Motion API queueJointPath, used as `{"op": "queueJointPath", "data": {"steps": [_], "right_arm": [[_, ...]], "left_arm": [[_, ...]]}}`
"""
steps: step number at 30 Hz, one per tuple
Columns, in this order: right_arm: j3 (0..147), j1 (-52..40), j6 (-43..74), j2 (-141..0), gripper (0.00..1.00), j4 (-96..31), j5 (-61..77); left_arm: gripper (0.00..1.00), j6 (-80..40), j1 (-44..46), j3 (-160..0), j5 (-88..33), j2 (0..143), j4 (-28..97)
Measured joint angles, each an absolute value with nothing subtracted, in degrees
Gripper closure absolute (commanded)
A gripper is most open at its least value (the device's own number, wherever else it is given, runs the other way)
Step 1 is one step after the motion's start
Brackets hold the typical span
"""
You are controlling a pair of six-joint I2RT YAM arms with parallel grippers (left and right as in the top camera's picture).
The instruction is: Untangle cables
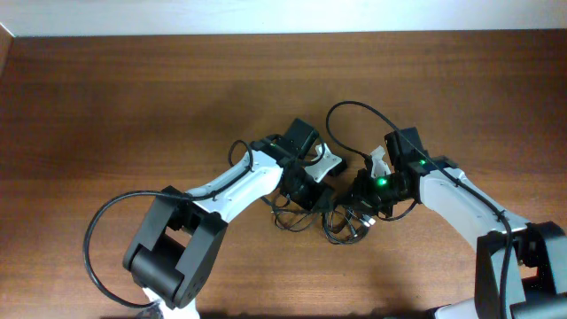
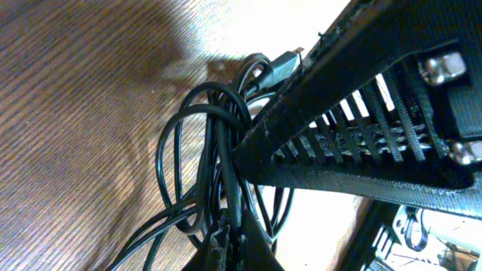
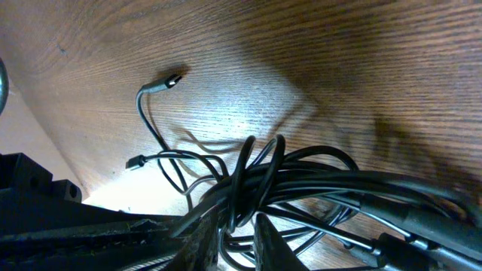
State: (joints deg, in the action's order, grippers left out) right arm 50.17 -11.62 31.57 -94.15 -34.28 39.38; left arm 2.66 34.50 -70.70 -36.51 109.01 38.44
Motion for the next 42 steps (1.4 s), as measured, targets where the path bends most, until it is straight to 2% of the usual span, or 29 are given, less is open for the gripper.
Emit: {"op": "queueJointPath", "data": {"steps": [1,2,4,8,10,23,35,36,37,42], "right_arm": [[50.17,-11.62,30.2,-94.15,0.7,-34.28,40.03],[50.17,-11.62,27.92,-94.15,0.68,-34.59,40.93],[50.09,-11.62,20.97,-94.15,0.67,-36.16,42.85],[50.06,-11.62,16.27,-94.15,0.69,-36.84,42.46],[50.06,-11.62,15.42,-94.15,0.75,-36.8,40.42],[50.06,-12.47,20.75,-94.15,0.77,-35.14,35.07],[49.8,-18.76,38.94,-94.15,0.78,-29.87,23.73],[49.8,-19.4,40.07,-94.15,0.82,-29.71,22.7],[49.74,-19.99,40.99,-94.15,0.96,-29.32,21.87],[49.69,-20.64,43.18,-93.71,0.96,-29.1,20.93]], "left_arm": [[1.0,2.63,34.5,-70.7,-36.58,109.01,38.41],[1.0,2.63,34.5,-70.7,-36.71,109.01,38.39],[1.0,2.66,34.48,-70.7,-36.67,109.03,38.37],[1.0,2.66,34.48,-70.54,-36.71,109.03,38.3],[1.0,2.63,34.5,-70.54,-36.91,109.03,38.3],[1.0,2.42,34.5,-70.54,-36.91,109.1,38.28],[1.0,2.13,34.37,-70.54,-35.64,109.25,38.09],[1.0,2.13,34.37,-70.54,-35.59,109.25,38.09],[1.0,2.07,34.37,-70.54,-35.55,109.25,38.09],[1.0,1.93,34.37,-70.48,-34.65,109.25,38.3]]}}
